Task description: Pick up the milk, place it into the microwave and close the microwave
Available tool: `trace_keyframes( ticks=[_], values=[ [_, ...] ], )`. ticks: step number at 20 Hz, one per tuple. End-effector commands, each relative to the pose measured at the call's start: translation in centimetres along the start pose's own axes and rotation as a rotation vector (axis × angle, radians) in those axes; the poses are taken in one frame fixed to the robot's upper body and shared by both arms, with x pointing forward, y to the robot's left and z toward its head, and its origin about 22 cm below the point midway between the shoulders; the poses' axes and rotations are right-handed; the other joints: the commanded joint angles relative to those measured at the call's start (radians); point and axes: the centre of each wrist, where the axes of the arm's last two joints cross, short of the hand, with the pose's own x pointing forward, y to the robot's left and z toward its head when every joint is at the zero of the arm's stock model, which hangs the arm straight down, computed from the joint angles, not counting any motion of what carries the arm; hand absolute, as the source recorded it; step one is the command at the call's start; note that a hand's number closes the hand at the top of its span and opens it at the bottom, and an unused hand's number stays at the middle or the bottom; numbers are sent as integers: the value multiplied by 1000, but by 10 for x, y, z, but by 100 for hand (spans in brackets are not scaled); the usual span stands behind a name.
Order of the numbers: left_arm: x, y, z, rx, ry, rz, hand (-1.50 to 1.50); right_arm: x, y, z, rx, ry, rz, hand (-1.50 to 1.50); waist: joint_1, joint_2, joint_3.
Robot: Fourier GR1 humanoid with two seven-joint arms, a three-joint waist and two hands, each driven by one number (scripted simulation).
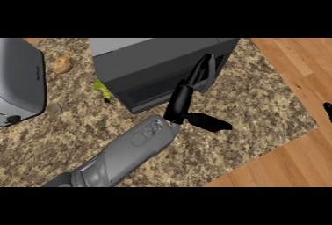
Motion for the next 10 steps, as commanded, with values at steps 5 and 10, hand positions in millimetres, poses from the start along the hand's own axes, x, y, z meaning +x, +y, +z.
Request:
trace_keyframes(
  ticks=[5, 10],
  values=[
    [0, 5, -11, 52, -1, -1, -150, 9, -7, -8, 7, 2, 6, -150, -32, 5, 0],
    [-1, 4, -11, 52, -22, -1, -150, 11, -9, -13, 19, 10, -1, -150, -35, 7, 0]
  ],
)
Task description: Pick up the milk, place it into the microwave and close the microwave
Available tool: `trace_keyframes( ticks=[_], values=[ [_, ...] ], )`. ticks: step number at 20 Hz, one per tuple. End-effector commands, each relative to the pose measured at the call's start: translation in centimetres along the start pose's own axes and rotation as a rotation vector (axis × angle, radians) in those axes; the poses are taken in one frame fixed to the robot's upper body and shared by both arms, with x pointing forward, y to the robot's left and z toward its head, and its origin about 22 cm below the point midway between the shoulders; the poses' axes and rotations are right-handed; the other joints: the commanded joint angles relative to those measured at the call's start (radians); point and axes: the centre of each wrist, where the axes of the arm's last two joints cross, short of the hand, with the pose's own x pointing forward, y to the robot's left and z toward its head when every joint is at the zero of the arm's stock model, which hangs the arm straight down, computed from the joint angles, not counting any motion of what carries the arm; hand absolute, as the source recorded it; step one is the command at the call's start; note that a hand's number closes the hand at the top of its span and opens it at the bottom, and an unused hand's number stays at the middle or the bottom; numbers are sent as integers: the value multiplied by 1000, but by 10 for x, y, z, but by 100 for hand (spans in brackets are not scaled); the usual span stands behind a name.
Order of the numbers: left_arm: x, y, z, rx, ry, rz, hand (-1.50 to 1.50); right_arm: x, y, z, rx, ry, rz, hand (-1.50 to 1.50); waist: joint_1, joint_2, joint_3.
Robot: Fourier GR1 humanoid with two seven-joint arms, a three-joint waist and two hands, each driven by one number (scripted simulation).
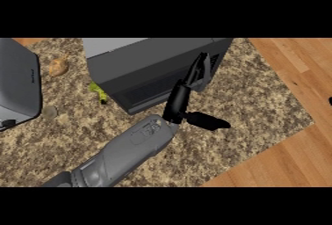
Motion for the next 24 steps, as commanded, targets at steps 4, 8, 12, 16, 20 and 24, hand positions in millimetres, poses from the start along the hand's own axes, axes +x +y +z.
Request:
trace_keyframes(
  ticks=[4, 8, 12, 16, 20, 24],
  values=[
    [2, 1, -13, 30, -2, -10, -150, 5, -5, -7, 9, 0, -2, -150, -16, 9, 2],
    [0, 1, -11, 35, -11, -7, -150, 9, -7, -10, 25, 7, -4, -150, -24, 5, 1],
    [1, 1, -13, 49, -9, -3, -150, 10, -8, -14, 30, 4, -10, -150, -25, 8, 1],
    [0, 1, -13, 46, -15, -3, -150, 9, -10, -15, 25, 4, -24, -150, -22, 8, 3],
    [-2, 0, -11, 40, -12, 7, -150, 12, -11, -20, 40, 0, -24, -150, -24, 13, 3],
    [-2, 0, -11, 49, -18, 10, -150, 14, -10, -25, 67, 5, -35, -150, -22, 10, 1]
  ],
)
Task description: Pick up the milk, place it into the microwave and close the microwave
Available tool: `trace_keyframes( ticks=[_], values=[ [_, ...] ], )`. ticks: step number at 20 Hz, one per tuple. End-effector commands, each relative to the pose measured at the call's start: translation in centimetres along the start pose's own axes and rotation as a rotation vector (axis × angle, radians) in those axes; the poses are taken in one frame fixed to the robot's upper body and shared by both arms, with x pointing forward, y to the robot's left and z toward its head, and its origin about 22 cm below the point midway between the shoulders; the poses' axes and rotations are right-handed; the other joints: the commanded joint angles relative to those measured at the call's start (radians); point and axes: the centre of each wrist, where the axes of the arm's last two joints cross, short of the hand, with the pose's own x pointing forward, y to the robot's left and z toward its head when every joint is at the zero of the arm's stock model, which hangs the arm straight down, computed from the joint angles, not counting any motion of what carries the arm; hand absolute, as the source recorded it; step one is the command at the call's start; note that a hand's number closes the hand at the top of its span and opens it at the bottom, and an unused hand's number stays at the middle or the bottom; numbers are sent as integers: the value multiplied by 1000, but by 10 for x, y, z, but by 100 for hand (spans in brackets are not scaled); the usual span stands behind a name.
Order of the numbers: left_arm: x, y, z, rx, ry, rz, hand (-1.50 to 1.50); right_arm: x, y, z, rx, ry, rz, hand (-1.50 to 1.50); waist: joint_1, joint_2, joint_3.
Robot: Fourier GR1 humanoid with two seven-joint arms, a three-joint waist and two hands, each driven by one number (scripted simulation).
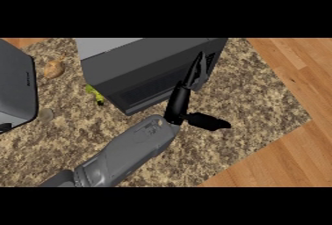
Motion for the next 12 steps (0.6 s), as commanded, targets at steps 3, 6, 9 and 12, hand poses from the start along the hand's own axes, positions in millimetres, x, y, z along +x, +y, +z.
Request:
trace_keyframes(
  ticks=[3, 6, 9, 12],
  values=[
    [4, 3, -14, 19, 14, 4, -150, 2, -2, -5, 24, 3, -18, -150, 5, 3, 1],
    [4, 3, -16, 26, 13, 0, -150, 6, -3, -9, 25, 2, -9, -150, -6, 2, -1],
    [-5, 6, -10, 4, 117, 22, 150, 5, -2, -8, 27, -2, -22, -150, -4, 6, 4],
    [-15, 19, -14, 16, 105, -140, -150, 6, -1, -6, 26, 3, -28, -150, 7, -4, 12]
  ],
)
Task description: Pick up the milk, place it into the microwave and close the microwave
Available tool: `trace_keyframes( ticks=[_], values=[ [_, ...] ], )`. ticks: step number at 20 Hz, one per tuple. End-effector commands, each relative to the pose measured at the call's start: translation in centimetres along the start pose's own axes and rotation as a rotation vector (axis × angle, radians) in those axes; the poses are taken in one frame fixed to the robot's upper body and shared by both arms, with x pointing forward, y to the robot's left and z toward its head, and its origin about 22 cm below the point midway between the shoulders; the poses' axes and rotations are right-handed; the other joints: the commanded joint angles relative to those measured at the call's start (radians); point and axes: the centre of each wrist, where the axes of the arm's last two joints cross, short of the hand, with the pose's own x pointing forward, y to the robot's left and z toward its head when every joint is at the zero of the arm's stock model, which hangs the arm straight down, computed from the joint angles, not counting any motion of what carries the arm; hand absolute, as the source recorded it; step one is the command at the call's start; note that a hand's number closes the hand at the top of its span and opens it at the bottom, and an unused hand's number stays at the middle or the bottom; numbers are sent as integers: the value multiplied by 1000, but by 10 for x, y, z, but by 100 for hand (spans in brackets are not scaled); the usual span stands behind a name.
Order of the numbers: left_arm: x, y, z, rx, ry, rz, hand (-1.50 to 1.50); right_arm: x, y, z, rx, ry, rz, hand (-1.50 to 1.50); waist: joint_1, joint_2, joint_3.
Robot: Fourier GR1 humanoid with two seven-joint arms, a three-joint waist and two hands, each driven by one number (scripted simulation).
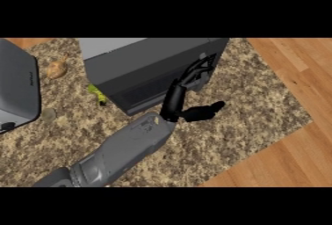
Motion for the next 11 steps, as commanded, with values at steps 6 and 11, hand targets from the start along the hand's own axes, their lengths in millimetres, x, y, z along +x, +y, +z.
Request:
trace_keyframes(
  ticks=[6, 11],
  values=[
    [-23, 52, -24, 98, 113, -344, -150, 5, -1, 1, -16, 7, 4, -150, 47, -4, 10],
    [-19, 42, -30, 89, 115, -372, -150, 10, -4, 2, -33, 7, 18, -150, 59, -1, 9]
  ],
)
